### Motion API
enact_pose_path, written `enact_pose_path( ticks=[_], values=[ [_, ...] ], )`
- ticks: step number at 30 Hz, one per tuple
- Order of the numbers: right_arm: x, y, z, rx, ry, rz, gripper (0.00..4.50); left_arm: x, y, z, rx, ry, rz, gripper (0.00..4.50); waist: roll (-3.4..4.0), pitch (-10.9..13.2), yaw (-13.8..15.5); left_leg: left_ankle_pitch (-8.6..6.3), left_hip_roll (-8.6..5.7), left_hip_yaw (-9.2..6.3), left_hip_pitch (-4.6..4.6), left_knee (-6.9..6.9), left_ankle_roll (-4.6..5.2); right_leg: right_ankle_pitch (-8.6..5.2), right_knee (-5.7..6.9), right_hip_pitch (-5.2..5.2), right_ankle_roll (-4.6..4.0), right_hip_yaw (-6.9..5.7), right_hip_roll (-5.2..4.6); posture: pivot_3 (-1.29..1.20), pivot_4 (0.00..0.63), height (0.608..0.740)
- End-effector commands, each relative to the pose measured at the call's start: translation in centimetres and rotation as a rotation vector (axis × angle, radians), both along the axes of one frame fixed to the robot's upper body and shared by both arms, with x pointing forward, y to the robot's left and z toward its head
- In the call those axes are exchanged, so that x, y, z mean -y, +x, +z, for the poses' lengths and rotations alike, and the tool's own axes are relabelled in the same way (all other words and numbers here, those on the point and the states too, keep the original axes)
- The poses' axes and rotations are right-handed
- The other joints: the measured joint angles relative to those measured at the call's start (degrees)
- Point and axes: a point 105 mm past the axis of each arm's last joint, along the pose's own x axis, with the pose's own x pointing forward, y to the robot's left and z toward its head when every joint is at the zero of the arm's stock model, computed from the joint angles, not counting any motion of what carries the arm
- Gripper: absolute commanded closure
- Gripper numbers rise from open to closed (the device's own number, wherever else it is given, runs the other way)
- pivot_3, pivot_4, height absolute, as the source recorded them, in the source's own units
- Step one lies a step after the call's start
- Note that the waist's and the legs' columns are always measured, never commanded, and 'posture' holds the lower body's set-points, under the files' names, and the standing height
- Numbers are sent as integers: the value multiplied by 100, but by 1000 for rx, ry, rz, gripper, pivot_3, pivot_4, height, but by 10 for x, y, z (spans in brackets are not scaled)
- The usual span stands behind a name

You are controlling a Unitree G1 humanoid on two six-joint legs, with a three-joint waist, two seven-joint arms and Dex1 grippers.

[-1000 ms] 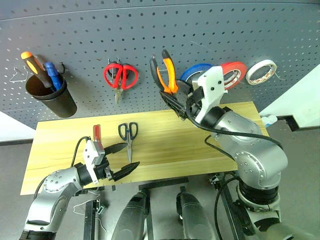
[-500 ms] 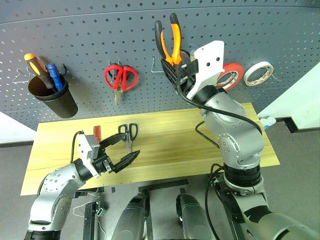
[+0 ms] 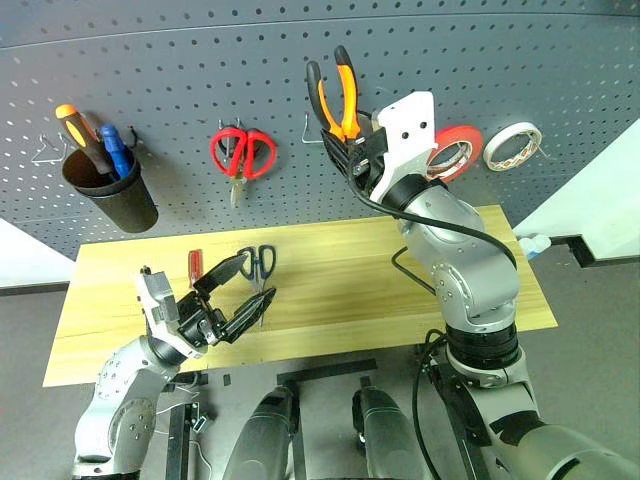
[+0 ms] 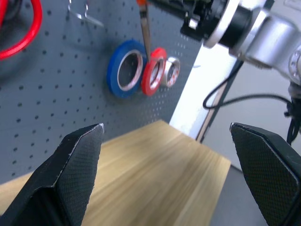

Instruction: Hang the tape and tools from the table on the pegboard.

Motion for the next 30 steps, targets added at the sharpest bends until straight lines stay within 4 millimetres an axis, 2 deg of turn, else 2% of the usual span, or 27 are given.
enact_pose_path(
  ticks=[1, 9, 22, 30],
  values=[
    [-4, -13, 25, 112, 16, 25, 2387, -8, -1, 14, 77, -69, 37, 0, 0, 0, 3, 2, 0, 0, 0, -1, 3, 3, 0, 0, 0, 0, 1, 25, 221, 740],
    [-4, -15, 32, 142, 25, 31, 2387, -13, -2, 20, 127, -151, 50, 0, -1, -1, 0, 8, 4, -1, 1, -1, 3, 11, 0, 0, -2, 0, 5, 23, 219, 740],
    [1, -29, 86, 358, 227, 11, 2387, -17, 0, 6, 92, -111, 60, 0, -1, -1, -7, 12, 6, -1, 2, -3, -4, 12, 0, -2, -3, 0, 7, 22, 220, 740],
    [-3, -28, 97, 440, 291, -7, 2387, -32, 1, 4, 99, -68, 137, 0, -1, -2, -1, 25, 9, -1, 2, -10, -25, 14, 0, -5, -6, 1, 11, 47, 224, 740]
  ],
)
